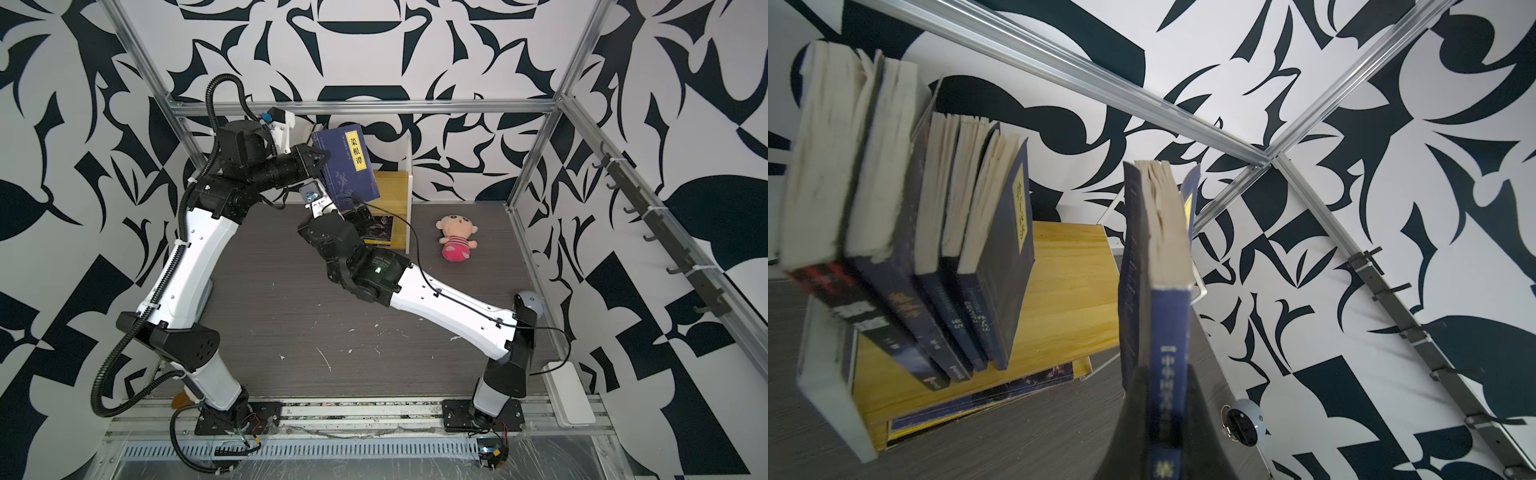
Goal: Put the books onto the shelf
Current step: 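Lift the blue book to the upper shelf with right gripper while left gripper holds books, then insert the blue book beside the upper-shelf books while left gripper braces them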
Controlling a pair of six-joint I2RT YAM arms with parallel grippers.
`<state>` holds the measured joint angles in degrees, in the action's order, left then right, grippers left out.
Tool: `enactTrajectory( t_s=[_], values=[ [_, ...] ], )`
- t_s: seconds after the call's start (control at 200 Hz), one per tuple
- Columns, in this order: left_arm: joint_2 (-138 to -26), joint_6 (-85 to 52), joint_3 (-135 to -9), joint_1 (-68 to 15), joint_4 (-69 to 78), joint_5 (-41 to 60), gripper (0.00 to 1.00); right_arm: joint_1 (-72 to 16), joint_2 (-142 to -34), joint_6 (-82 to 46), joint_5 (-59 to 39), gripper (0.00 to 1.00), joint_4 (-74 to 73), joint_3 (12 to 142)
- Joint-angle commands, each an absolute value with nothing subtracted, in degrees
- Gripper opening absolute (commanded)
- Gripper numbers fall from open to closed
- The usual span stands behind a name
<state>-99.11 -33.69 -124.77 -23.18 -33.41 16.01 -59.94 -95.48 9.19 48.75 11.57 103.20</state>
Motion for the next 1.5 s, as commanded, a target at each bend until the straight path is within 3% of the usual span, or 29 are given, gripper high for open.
enactTrajectory(
  t_s=[0.0,0.21,0.575,0.74,0.95,1.285,1.41,1.495],
  values=[
    [-96.8,-37.0,-124.0,-22.5,-32.7,15.4,0.00,-57.5,-95.3,8.6,50.0,1.00,7.3,107.0],
    [-96.5,-40.2,-122.5,-21.8,-31.1,18.8,0.00,-51.8,-100.0,3.7,43.0,0.98,11.9,113.8],
    [-97.1,-41.3,-122.2,-21.3,-30.0,19.3,0.00,-51.0,-110.3,3.8,34.9,0.95,24.5,130.0],
    [-97.4,-41.1,-122.5,-20.7,-29.9,19.2,0.00,-51.2,-109.1,-0.1,30.3,0.91,29.0,129.6],
    [-98.0,-40.9,-122.8,-20.2,-29.6,18.9,0.00,-53.1,-103.5,0.0,27.9,0.87,25.3,119.9],
    [-98.0,-40.2,-122.1,-20.2,-29.5,18.2,0.00,-53.9,-105.2,0.0,27.1,0.81,27.0,124.2],
    [-97.6,-41.4,-121.8,-20.3,-29.1,19.2,0.00,-53.6,-108.7,0.8,30.1,0.74,28.6,128.6],
    [-97.2,-41.2,-121.7,-20.2,-29.4,18.9,0.00,-52.4,-111.5,0.2,31.9,0.64,31.5,132.9]
  ],
)
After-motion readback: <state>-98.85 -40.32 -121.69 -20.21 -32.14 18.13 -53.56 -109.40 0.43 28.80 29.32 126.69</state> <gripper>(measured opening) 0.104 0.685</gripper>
